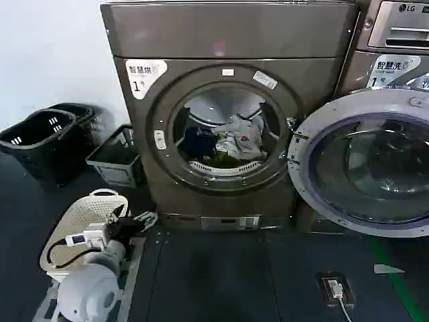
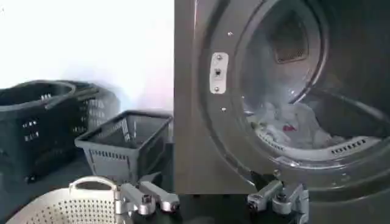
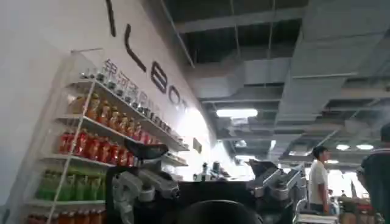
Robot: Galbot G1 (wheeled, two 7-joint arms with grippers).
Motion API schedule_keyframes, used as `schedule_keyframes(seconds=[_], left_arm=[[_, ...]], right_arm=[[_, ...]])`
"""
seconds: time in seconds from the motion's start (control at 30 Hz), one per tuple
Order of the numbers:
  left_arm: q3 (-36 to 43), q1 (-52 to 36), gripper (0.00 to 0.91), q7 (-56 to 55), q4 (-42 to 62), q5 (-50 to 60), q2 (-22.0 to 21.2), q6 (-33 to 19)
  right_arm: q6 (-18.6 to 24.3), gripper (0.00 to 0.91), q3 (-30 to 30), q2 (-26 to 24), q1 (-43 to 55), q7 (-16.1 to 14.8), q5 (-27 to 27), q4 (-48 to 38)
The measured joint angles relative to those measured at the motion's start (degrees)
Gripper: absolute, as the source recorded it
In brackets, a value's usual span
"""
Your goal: Grasp the clothes from the dryer.
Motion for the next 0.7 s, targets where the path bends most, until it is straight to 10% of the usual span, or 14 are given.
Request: schedule_keyframes(seconds=[0.7], left_arm=[[0.3, -0.51, 0.907, -0.01, 0.3, -0.01, -0.16, 0.0]], right_arm=[[2.09, 0.907, 0.63, -0.08, -0.72, -0.97, 0.23, -0.43]])
